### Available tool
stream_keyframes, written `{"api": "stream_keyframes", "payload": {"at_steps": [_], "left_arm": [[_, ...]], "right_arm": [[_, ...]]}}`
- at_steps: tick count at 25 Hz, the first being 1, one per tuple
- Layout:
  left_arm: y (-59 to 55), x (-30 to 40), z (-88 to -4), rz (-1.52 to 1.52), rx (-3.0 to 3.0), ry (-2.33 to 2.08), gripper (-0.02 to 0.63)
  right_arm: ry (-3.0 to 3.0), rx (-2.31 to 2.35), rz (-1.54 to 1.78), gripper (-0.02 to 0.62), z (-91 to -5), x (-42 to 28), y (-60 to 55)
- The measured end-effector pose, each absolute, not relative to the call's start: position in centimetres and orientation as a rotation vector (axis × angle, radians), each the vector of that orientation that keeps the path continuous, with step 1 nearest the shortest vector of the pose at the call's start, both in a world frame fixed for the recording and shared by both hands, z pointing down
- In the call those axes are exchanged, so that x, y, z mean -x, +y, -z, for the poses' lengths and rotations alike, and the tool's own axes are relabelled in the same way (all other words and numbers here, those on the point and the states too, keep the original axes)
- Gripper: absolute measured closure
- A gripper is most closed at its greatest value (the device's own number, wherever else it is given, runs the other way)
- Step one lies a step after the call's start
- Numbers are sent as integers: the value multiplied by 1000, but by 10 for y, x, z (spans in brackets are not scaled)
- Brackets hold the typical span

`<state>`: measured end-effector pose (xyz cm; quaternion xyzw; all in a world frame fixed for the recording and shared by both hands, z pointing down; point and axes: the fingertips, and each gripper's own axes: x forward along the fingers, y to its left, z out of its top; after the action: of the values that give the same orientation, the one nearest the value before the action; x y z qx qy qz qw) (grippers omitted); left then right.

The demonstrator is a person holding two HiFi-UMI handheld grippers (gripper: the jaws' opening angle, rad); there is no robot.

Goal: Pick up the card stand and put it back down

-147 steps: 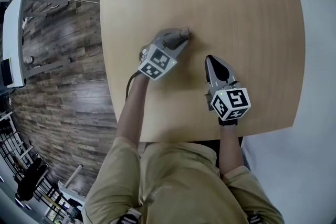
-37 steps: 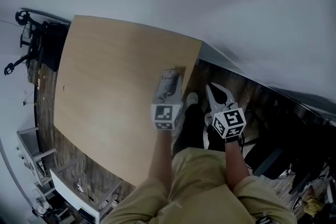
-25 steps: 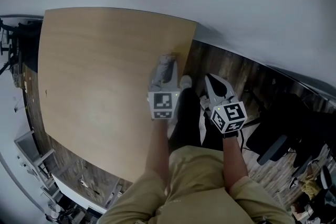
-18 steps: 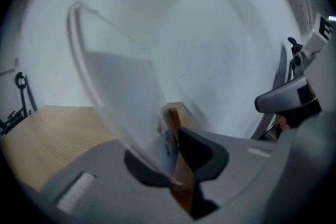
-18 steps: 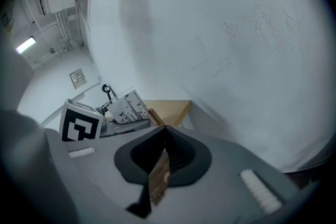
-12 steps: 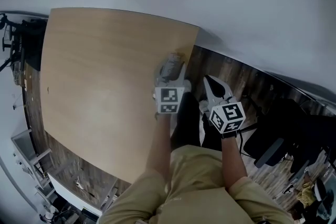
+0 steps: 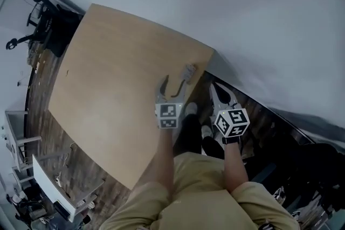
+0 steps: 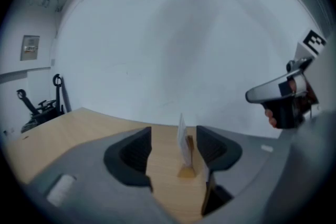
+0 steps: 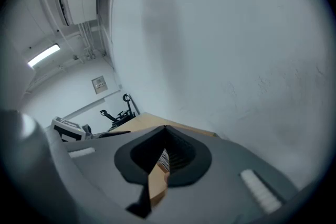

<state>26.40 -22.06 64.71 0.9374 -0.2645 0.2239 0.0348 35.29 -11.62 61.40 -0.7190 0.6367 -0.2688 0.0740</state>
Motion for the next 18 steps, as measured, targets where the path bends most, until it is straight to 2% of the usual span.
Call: {"api": "stream_keyframes", "payload": {"at_steps": [6,11,18], "left_arm": [[-202,-218,-540,-467,-2859,-1067,357],[-166,-156,-465,-321,-2849,-1240,378],[-150,-44,-412,-178,-2744,-1548,446]], "right_arm": [[2110,2024,618,589,-521,-325,-133],[2297,1859,503,589,-459,-257,-129],[2498,1623,360,589,-413,-147,-144]]}}
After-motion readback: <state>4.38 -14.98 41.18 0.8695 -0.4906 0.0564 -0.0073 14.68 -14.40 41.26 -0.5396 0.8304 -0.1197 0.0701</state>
